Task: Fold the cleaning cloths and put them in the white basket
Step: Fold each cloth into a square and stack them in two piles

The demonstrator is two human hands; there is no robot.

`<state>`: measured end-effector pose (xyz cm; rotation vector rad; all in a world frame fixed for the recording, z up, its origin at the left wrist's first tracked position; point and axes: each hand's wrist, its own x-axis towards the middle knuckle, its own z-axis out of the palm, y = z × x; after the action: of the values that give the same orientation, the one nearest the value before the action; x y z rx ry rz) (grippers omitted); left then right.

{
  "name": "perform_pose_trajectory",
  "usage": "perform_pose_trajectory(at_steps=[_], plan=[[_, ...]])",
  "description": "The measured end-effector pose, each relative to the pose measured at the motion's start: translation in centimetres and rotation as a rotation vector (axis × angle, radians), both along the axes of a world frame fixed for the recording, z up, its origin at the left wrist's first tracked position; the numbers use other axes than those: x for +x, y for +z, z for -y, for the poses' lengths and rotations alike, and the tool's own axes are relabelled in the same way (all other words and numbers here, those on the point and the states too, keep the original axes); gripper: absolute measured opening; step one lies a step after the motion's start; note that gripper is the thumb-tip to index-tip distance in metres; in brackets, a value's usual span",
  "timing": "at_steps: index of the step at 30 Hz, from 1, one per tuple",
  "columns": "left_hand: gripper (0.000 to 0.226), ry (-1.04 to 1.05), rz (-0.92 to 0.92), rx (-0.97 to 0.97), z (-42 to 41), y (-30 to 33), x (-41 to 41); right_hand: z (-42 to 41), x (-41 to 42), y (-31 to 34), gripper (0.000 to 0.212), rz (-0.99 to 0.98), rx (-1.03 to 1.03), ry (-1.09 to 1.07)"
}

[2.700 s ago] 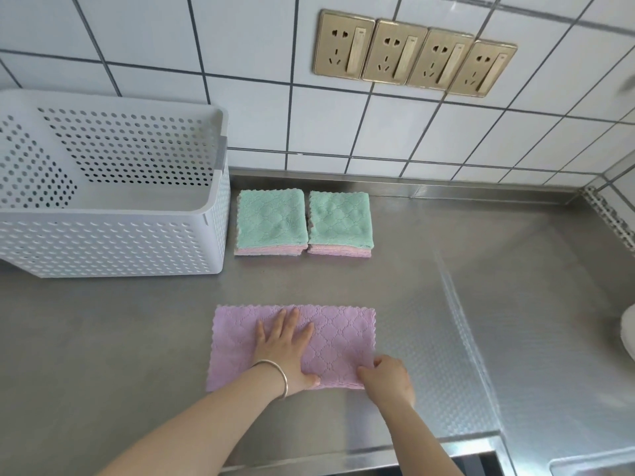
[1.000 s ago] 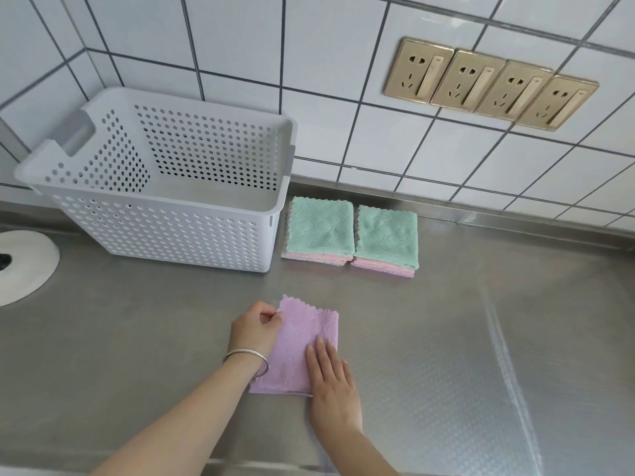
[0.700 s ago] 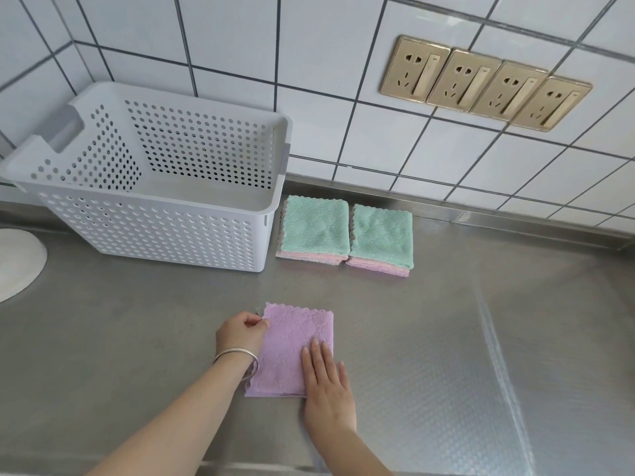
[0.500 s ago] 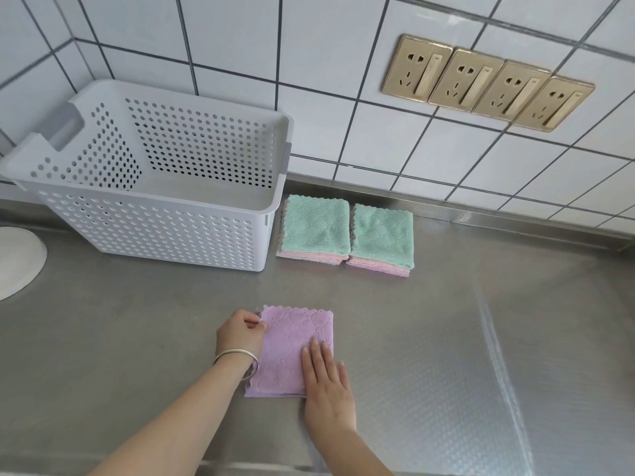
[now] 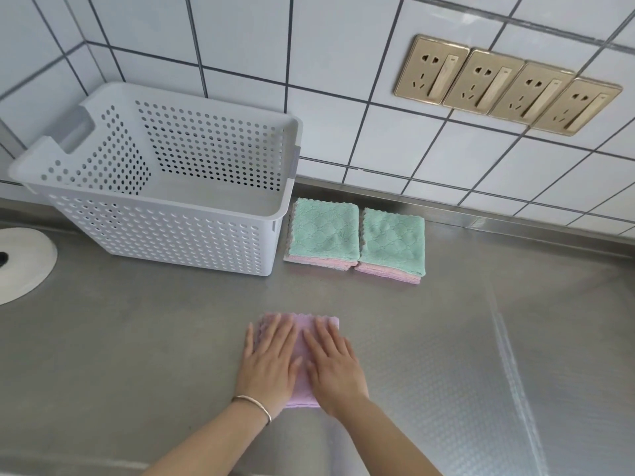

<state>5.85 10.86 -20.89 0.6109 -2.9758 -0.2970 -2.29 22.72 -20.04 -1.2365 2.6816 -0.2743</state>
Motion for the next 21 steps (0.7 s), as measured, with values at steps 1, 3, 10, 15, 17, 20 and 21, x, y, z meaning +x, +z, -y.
perform_pose_trajectory(at_steps=[1,3,10,15,17,20,21], plan=[[0.059,-0.024,0.049,-0.012,-0.2,-0.7,0.1,0.2,0.3,-0.7,0.056,-0.031,0.003,0.018],[0.068,-0.001,0.1,-0.014,-0.1,-1.7,0.4,0.5,0.9,-1.6,0.062,-0.076,0.02,0.045],[0.061,0.227,0.187,0.163,0.1,-2.0,1.0,0.8,0.0,-2.3,0.059,-0.072,0.055,0.105],[0.074,0.519,0.053,0.254,0.3,-0.6,1.9,-0.4,-0.5,0.1,0.05,0.148,-0.23,-0.276],[0.064,0.703,-0.023,0.321,-0.2,0.1,2.2,-0.9,-0.6,1.0,0.034,0.265,-0.193,-0.53],[0.037,0.908,0.009,0.381,-1.3,0.9,1.9,-1.2,-0.5,1.0,0.033,0.345,0.018,-0.59],[0.032,0.94,0.031,0.396,-1.5,0.7,1.7,-1.0,-0.3,1.1,0.034,0.372,0.057,-0.566]])
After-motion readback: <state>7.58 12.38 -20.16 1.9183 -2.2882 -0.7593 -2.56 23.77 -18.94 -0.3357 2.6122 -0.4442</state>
